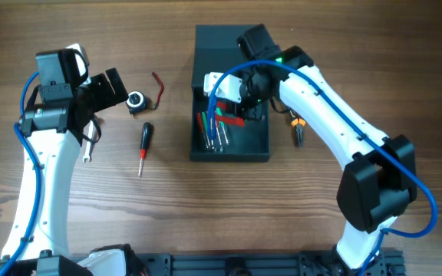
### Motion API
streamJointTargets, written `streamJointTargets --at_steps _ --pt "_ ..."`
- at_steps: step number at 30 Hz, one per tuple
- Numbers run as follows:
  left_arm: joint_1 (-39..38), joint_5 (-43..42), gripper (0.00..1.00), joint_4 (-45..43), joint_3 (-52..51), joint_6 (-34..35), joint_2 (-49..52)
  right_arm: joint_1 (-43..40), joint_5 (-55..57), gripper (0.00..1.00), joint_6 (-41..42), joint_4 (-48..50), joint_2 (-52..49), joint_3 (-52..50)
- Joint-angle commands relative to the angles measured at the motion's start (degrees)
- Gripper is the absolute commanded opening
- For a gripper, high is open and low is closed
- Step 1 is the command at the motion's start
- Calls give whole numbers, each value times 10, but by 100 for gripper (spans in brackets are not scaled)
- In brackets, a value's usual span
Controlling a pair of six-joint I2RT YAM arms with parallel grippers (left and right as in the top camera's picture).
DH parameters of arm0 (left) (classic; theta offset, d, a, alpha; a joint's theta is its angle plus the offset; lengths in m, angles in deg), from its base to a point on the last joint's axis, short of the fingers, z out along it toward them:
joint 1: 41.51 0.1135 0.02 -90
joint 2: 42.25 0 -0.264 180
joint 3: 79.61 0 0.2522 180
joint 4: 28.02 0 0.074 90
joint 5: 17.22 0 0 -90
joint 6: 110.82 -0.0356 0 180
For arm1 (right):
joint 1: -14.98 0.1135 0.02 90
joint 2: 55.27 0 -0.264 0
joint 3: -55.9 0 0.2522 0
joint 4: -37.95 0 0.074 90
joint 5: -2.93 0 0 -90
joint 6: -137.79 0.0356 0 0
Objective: Pack container
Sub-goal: 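Place the red cutters into the green box and release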
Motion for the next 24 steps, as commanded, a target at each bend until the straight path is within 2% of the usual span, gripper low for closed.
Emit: streamJointTargets --at_steps 1,9,13,22,23,24 --pt "3 -7 100 -2 10 -9 1 28 -25 4 57 7 -6 -23" --pt "3 -7 100 -2 10 -9 1 52 34 4 188 45 -11 -62" --pt "3 -7 100 -2 10 -9 1 52 68 4 187 54 -11 -62" --pt "3 -7 100 -2 10 -9 1 52 67 6 200 46 -11 -80" --pt "3 -7 100 -2 10 -9 1 52 67 31 200 46 -11 -86" --pt "3 -7 100 -2 10 -9 1 52 68 48 200 45 -11 -92"
